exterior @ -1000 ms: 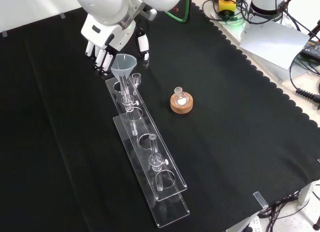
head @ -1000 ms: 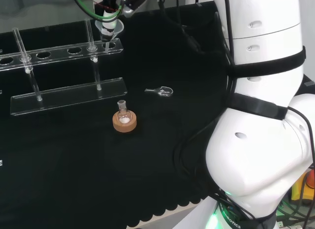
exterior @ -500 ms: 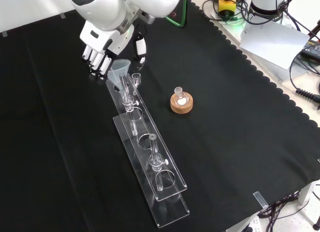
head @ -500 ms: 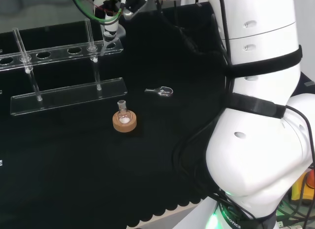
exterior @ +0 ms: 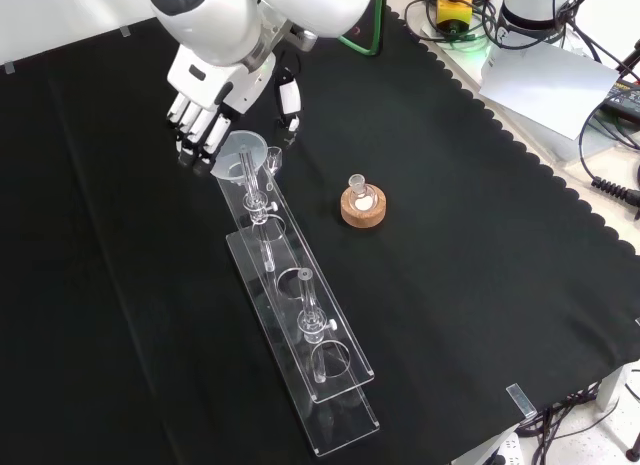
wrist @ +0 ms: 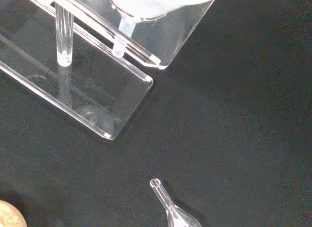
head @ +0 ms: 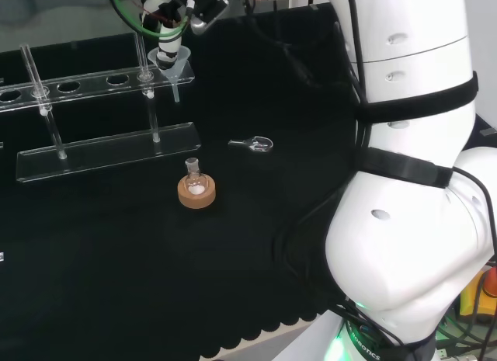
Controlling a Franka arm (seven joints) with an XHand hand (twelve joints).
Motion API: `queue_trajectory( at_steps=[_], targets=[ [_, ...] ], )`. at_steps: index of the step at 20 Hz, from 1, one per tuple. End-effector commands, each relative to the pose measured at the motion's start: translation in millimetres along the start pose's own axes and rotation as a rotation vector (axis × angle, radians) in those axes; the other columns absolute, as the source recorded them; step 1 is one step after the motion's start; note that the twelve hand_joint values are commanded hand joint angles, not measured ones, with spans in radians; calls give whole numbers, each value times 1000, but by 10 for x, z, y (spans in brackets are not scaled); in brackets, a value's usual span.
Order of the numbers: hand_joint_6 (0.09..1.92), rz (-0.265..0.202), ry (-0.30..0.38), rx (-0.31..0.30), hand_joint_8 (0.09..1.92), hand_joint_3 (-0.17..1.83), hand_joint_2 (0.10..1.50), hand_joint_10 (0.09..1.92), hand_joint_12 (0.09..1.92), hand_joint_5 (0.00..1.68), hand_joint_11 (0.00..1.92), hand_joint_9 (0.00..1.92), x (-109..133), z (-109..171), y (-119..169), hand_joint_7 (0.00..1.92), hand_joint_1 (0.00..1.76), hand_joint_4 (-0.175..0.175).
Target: Put the funnel back on the funnel stand.
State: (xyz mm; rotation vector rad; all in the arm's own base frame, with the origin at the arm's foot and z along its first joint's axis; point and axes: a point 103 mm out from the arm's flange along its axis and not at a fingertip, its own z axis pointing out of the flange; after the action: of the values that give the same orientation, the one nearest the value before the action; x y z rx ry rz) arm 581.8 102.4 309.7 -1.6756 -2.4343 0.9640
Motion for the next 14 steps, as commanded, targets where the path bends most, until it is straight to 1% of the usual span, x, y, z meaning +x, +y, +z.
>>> queue_trajectory(
  at_steps=[1,4,7,9,11,12,14],
  targets=[
    [87,21,27,-47,573,499,669,730,1438,226,126,191,-10,10,-309,30,664,-42],
    [87,38,45,-68,594,494,671,735,1442,234,139,212,-22,30,-499,55,660,-43],
    [87,75,64,-100,606,491,673,736,1442,244,146,227,-40,88,-755,67,659,-45],
    [87,106,82,-129,617,489,674,738,1441,252,150,240,-56,161,-980,83,657,-46],
    [87,161,108,-177,633,485,678,732,1436,273,168,269,-67,244,-1213,106,656,-46],
    [87,181,124,-198,646,483,685,722,1427,298,194,306,-61,286,-1323,131,652,-47],
    [87,203,152,-208,661,476,700,701,1410,344,247,374,-40,380,-1513,172,643,-49]
  ],
)
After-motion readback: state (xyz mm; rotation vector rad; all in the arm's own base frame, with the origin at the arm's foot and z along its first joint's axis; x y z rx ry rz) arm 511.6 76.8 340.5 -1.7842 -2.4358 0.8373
